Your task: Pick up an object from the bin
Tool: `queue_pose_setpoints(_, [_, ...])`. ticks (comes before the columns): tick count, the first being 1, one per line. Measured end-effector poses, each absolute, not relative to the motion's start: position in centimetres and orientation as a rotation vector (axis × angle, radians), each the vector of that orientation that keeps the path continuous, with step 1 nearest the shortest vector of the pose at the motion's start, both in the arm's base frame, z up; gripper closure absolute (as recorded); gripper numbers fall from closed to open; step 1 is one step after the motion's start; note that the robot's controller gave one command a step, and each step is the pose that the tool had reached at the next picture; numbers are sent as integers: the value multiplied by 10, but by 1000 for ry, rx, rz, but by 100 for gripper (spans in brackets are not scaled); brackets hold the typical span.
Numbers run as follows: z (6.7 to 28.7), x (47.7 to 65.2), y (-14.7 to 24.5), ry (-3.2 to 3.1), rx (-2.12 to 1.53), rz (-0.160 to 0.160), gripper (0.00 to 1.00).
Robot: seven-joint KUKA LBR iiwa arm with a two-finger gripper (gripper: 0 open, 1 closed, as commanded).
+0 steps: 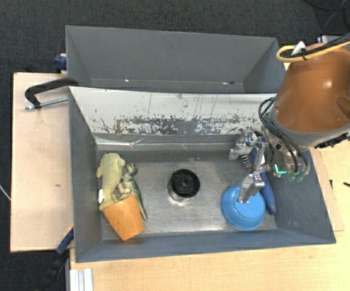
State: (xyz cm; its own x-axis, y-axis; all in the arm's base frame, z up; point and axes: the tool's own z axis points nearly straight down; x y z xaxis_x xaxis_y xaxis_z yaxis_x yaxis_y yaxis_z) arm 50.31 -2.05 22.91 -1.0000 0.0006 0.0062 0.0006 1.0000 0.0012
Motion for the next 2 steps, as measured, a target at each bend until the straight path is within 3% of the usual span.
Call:
queue_pose_setpoints(1, [70,551,58,-3131,324,-2,0])
queue_pose_setpoints(2, [103,569,64,-3135,323,-2,0])
